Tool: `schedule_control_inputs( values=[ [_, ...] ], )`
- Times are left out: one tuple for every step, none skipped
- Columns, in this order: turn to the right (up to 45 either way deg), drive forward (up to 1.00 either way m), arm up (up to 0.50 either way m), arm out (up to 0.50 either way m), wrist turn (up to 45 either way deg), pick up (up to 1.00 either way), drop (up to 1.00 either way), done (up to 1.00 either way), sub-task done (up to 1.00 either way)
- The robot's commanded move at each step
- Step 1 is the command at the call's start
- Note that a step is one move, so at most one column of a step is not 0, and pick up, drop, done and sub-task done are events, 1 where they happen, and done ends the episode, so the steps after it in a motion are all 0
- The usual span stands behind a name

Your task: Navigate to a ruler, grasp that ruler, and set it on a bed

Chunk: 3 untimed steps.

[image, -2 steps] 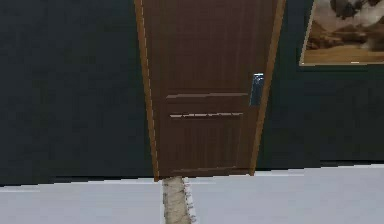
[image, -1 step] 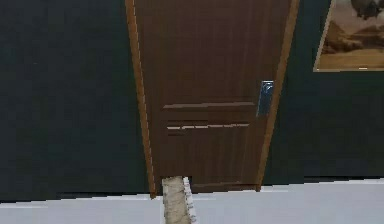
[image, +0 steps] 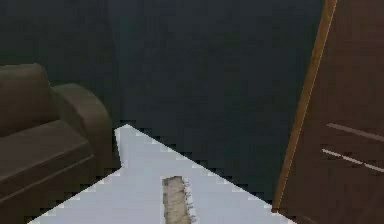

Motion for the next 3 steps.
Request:
schedule_control_inputs(
  values=[
    [-42.0, 0.0, 0.0, 0.0, 0.0, 0.0, 0.0, 0.0, 0.0],
    [0.0, 0.1, 0.0, 0.0, 0.0, 0.0, 0.0, 0.0, 0.0],
    [45.0, 0.0, 0.0, 0.0, 0.0, 0.0, 0.0, 0.0, 0.0]
  ],
)
